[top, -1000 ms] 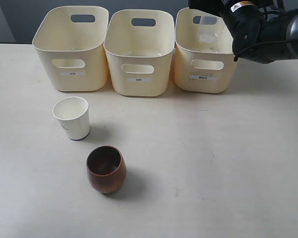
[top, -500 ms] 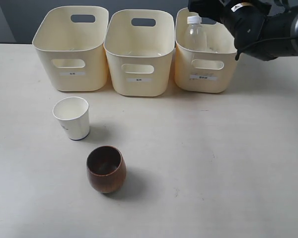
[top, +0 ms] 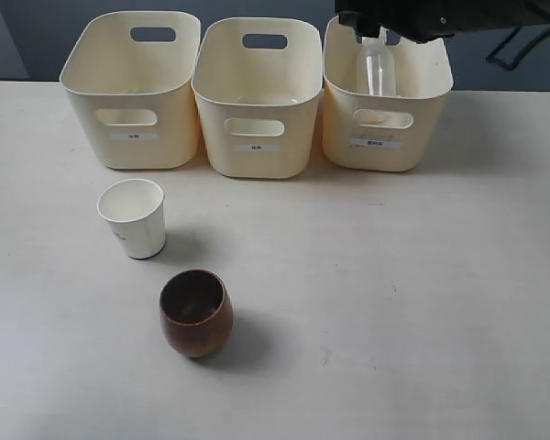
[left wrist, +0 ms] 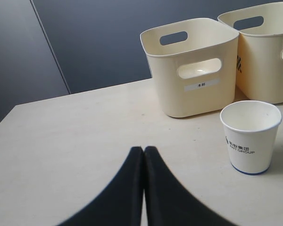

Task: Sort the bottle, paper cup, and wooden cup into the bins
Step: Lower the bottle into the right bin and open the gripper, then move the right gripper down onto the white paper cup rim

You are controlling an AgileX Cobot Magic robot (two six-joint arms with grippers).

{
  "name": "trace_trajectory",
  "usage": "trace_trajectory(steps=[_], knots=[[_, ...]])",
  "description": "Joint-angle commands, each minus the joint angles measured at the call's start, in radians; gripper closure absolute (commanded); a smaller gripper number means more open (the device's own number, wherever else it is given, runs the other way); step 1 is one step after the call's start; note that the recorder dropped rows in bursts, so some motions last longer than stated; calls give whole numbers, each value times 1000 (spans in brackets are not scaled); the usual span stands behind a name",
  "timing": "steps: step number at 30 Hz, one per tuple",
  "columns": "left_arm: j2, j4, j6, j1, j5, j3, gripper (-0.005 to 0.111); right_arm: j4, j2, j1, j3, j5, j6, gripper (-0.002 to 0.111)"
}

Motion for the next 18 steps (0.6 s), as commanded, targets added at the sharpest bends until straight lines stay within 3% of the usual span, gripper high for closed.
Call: trace_trajectory(steps=[1,6,11,18], knots=[[-5,6,-2,-3,-5,1,107,8,-11,35,-7,126,-3,43],[-5,8,-2,-3,-5,1,107,8,-10,186,-7,185,-25,43],[-5,8,-2,-3,-5,1,107,25,40,330,-7,103,-37,43],[-5,8,-2,-3,-5,1,107,119,124,400,-7,-2,-34,43]])
